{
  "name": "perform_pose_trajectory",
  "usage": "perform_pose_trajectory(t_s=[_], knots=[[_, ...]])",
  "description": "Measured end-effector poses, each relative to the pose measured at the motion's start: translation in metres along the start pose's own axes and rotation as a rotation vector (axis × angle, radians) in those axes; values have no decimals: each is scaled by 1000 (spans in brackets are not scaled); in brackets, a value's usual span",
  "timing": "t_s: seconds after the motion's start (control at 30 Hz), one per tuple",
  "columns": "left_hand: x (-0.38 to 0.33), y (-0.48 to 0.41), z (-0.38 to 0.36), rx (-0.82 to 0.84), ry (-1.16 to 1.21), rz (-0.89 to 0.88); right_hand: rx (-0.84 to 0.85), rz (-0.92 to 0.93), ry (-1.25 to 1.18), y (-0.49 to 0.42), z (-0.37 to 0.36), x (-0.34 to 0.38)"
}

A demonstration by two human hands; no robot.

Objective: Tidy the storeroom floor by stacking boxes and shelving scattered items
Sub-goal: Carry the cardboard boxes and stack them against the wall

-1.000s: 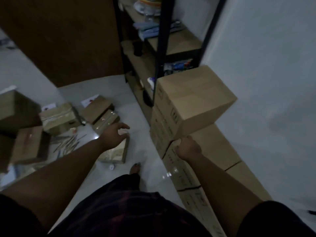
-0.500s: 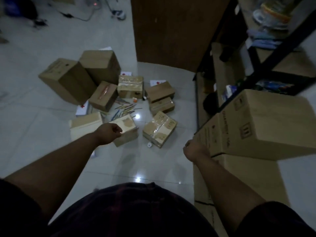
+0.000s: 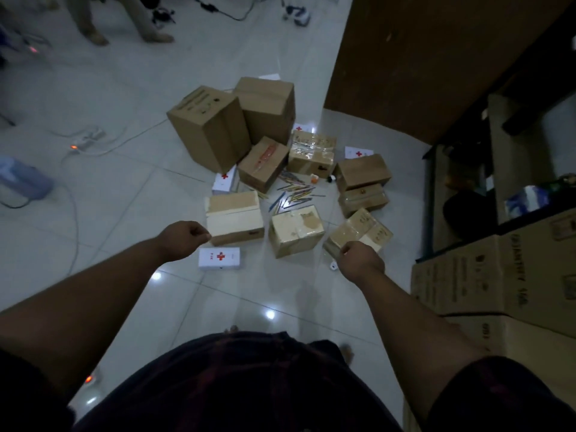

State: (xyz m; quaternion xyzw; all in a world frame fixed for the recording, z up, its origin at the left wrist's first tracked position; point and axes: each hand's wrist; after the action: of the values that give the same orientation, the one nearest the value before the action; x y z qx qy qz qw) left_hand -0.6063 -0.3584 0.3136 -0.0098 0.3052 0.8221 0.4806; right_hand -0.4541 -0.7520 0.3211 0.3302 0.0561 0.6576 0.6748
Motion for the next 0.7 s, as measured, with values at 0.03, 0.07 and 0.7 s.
perform_pose_trajectory(t_s=[0.03,0.07,0.7], knots=[[16,-3,7,-2,5,14,-7,19,-7,-1,-7,16],[28,-7,12,-8,21,26,-7,22,-15,-1,-12,31],[72,-214,158,-127,98,107,17,-90,-293,-191,-7,210]])
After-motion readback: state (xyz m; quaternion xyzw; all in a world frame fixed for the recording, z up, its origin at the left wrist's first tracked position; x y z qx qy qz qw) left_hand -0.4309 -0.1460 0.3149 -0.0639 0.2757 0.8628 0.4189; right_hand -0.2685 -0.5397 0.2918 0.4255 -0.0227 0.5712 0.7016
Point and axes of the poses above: each hand's wrist, its own y-axis away from the middle knuckle, its own z-axis out of the back of the hand, x = y × z, and after that the axes turned 14 degrees about -y, right-handed
